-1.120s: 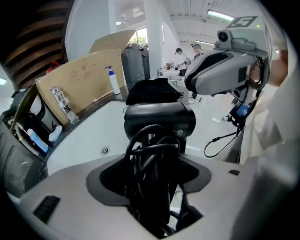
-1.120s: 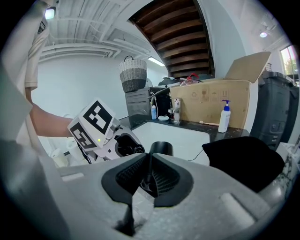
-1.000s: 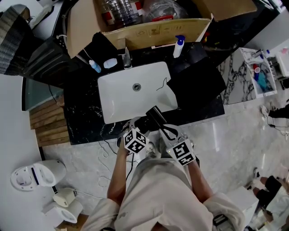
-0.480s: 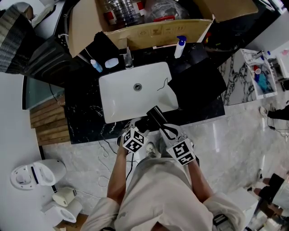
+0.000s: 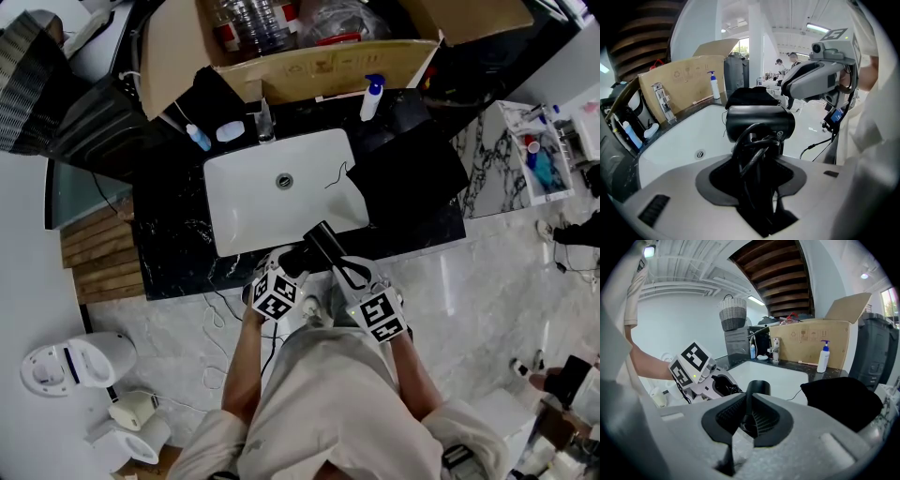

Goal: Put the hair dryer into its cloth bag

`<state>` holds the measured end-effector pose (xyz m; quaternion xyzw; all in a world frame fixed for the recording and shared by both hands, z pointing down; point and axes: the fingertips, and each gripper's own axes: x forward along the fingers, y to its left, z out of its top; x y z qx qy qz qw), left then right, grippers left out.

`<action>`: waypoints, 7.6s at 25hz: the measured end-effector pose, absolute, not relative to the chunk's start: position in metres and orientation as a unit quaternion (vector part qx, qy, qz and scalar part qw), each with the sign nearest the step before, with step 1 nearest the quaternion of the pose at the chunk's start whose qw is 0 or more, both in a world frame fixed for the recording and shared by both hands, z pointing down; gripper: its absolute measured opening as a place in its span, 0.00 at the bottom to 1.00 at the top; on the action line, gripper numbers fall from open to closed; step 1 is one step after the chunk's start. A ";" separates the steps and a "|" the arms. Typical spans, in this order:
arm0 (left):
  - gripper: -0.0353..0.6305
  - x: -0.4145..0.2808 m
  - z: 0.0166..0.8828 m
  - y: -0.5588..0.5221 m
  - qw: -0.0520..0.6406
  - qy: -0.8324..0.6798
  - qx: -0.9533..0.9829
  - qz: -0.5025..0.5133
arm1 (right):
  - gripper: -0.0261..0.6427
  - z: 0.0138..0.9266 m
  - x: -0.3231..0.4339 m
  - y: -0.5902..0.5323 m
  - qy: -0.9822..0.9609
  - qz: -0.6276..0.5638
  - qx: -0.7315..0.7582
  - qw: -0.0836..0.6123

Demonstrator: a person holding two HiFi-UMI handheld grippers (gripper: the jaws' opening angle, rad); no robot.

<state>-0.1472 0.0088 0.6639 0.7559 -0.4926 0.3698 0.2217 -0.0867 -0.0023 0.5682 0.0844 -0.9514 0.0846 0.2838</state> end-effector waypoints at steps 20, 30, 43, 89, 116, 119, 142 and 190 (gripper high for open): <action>0.34 -0.147 0.654 0.008 0.244 -0.525 0.740 0.341 | 0.07 0.558 -0.076 -0.025 -0.953 0.075 0.099 0.275; 0.34 -0.148 0.645 0.002 0.251 -0.548 0.723 0.339 | 0.07 0.558 -0.061 -0.058 -0.952 0.071 0.113 0.274; 0.34 -0.142 0.640 -0.011 0.265 -0.572 0.700 0.336 | 0.07 0.579 -0.047 -0.110 -0.944 0.034 0.123 0.305; 0.34 -0.119 0.637 -0.063 0.249 -0.488 0.752 0.367 | 0.05 0.608 -0.030 -0.187 -0.907 0.094 0.213 0.351; 0.34 -0.096 0.646 -0.117 0.211 -0.367 0.818 0.389 | 0.05 0.568 -0.027 -0.198 -0.911 0.090 0.291 0.276; 0.34 -0.096 0.648 -0.125 0.210 -0.367 0.819 0.389 | 0.05 0.566 -0.025 -0.198 -0.911 0.089 0.297 0.272; 0.34 -0.081 0.666 -0.183 0.191 -0.377 0.822 0.381 | 0.05 0.570 -0.035 -0.190 -0.901 0.071 0.320 0.285; 0.50 -0.073 0.647 -0.181 0.216 -0.383 0.824 0.358 | 0.05 0.568 -0.016 -0.187 -0.918 0.076 0.295 0.255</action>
